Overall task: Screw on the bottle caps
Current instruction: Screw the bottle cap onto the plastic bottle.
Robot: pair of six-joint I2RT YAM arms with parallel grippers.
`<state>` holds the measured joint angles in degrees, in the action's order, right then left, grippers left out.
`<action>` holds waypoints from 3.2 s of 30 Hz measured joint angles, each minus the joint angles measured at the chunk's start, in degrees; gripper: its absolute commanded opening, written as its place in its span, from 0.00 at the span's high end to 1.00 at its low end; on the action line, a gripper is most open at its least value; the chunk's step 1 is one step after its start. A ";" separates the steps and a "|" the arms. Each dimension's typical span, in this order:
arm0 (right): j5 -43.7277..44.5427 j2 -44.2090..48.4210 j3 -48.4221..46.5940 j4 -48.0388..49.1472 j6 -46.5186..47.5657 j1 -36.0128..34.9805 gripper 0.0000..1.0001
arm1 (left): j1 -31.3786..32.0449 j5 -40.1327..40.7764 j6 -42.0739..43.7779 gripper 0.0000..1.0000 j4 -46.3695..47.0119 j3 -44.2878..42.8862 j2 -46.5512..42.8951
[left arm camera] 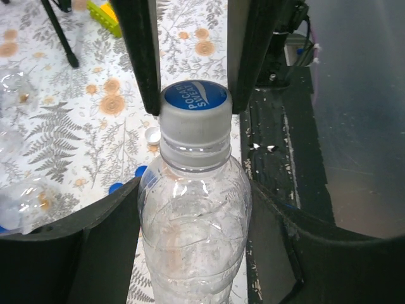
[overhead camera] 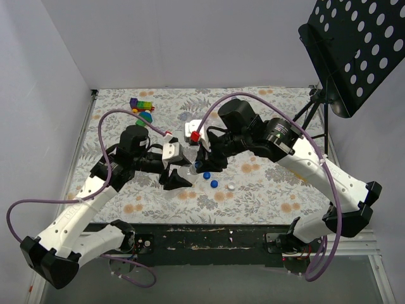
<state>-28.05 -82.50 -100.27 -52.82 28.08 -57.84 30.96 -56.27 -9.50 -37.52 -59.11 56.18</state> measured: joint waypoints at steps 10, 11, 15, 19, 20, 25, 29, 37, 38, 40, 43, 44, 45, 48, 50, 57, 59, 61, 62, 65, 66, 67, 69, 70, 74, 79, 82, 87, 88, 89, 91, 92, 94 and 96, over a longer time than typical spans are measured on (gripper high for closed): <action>14.14 -1.92 -1.86 -0.20 -30.69 -0.20 0.99 | 4.85 15.30 -6.71 1.00 12.41 7.26 -5.55; 15.76 -1.99 -1.86 -0.26 -33.62 -0.20 0.99 | 5.86 17.84 -7.08 1.00 13.79 8.04 -5.88; 20.83 -1.44 0.11 0.57 -42.18 -0.28 0.84 | 9.53 26.64 -8.24 1.00 18.86 11.72 -7.67; 23.39 -0.98 0.70 1.99 -45.33 -0.31 0.56 | 10.54 30.49 -9.29 1.00 22.38 13.55 -8.44; 23.74 -0.79 0.70 2.38 -45.42 -0.31 0.49 | 10.54 30.93 -9.73 1.00 23.08 13.68 -8.59; 23.76 0.68 0.63 4.48 -42.05 -0.52 0.24 | 11.21 31.71 -12.11 1.00 25.99 13.73 -9.11; 22.45 2.43 -0.57 4.39 -35.91 -0.59 0.23 | 11.28 31.01 -13.51 1.00 26.08 13.97 -9.20; 11.45 7.21 -0.26 1.88 -16.13 -0.57 0.28 | 11.28 23.12 -13.44 1.00 25.38 14.38 -7.80; 9.90 7.89 0.52 1.49 -13.25 -0.57 0.29 | 11.28 21.97 -13.25 1.00 25.20 14.38 -7.56; 7.65 8.98 2.36 0.63 -8.07 -0.57 0.32 | 11.28 19.76 -12.63 1.00 24.41 14.12 -7.02; 5.75 9.38 3.93 -1.33 -2.21 -0.63 0.33 | 11.28 17.27 -11.93 1.00 23.54 13.20 -5.97; 5.18 9.27 4.11 -1.75 -0.48 -0.63 0.34 | 11.28 16.55 -11.72 1.00 23.37 12.76 -5.62; 4.68 9.16 4.11 -2.23 1.09 -0.63 0.35 | 11.28 16.11 -11.63 1.00 23.23 12.52 -5.44; 3.28 9.05 4.11 -3.04 4.63 -0.63 0.37 | 11.28 14.67 -11.17 1.00 22.93 11.74 -4.94; 2.80 8.90 4.11 -3.32 6.01 -0.63 0.39 | 11.28 14.10 -10.95 1.00 22.88 11.41 -4.74; 2.45 7.08 4.11 -4.24 8.61 -0.63 0.52 | 11.28 12.83 -10.47 1.00 22.64 10.80 -4.31; 2.47 6.64 4.11 -4.26 8.90 -0.63 0.61 | 11.28 12.59 -10.34 1.00 22.51 10.54 -4.20; 2.56 6.38 4.11 -4.22 9.27 -0.63 0.73 | 11.28 12.26 -10.21 1.00 22.34 10.40 -4.17; 2.54 6.32 4.11 -4.24 9.29 -0.63 0.81 | 11.28 12.26 -10.12 1.00 22.08 10.38 -4.17; 3.08 6.01 4.04 -4.28 8.41 -0.61 0.99 | 11.30 12.44 -9.75 1.00 21.40 10.36 -4.15; 3.41 5.90 4.04 -4.26 8.09 -0.57 0.99 | 11.30 12.79 -9.75 1.00 21.14 10.36 -4.15; 4.26 5.68 4.02 -4.07 6.58 -0.55 0.99 | 11.30 13.49 -9.75 1.00 20.94 10.36 -4.13; 6.49 5.11 3.87 -3.61 2.80 -0.50 0.99 | 11.30 15.39 -9.73 1.00 20.76 10.36 -4.11; 8.66 4.52 3.39 -3.15 -0.70 -0.52 0.99 | 11.34 16.96 -9.60 1.00 20.79 10.36 -4.11; 19.12 -0.24 -1.22 -2.86 -20.65 -0.42 0.99 | 11.15 25.07 -8.83 1.00 22.05 10.67 -4.22; 24.61 -1.95 1.11 0.76 -38.32 0.26 0.60 | 11.02 32.70 -7.78 1.00 23.67 13.68 -5.07; 25.38 -1.49 2.36 2.27 -41.64 0.35 0.34 | 11.23 33.68 -7.67 1.00 25.00 14.56 -5.16; 22.45 1.95 2.58 4.76 -34.51 0.07 0.19 | 11.28 33.83 -7.85 1.00 28.20 14.60 -5.62; 21.88 3.10 2.58 4.79 -31.93 0.02 0.19 | 11.28 33.53 -7.82 1.00 28.41 14.60 -5.62; 21.40 4.24 2.58 4.72 -29.09 0.00 0.20 | 11.28 33.07 -7.80 1.00 28.46 14.60 -5.53; 20.11 6.56 2.67 4.35 -22.97 -0.02 0.21 | 11.28 31.78 -7.54 1.00 28.50 14.60 -5.18; 19.15 7.61 2.84 4.11 -19.78 -0.02 0.21 | 11.28 30.93 -7.32 1.00 28.48 14.60 -4.87; 16.57 9.86 4.28 3.82 -13.42 -0.02 0.23 | 11.28 28.61 -6.75 1.00 28.20 14.60 -4.04; 13.94 11.96 6.82 3.45 -6.93 -0.02 0.24 | 11.28 25.77 -6.23 1.00 27.47 14.60 -3.19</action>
<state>-14.11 -70.54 -93.45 -49.36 21.15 -57.87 42.24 -30.50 -15.73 -10.04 -44.51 52.99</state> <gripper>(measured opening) 0.777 0.596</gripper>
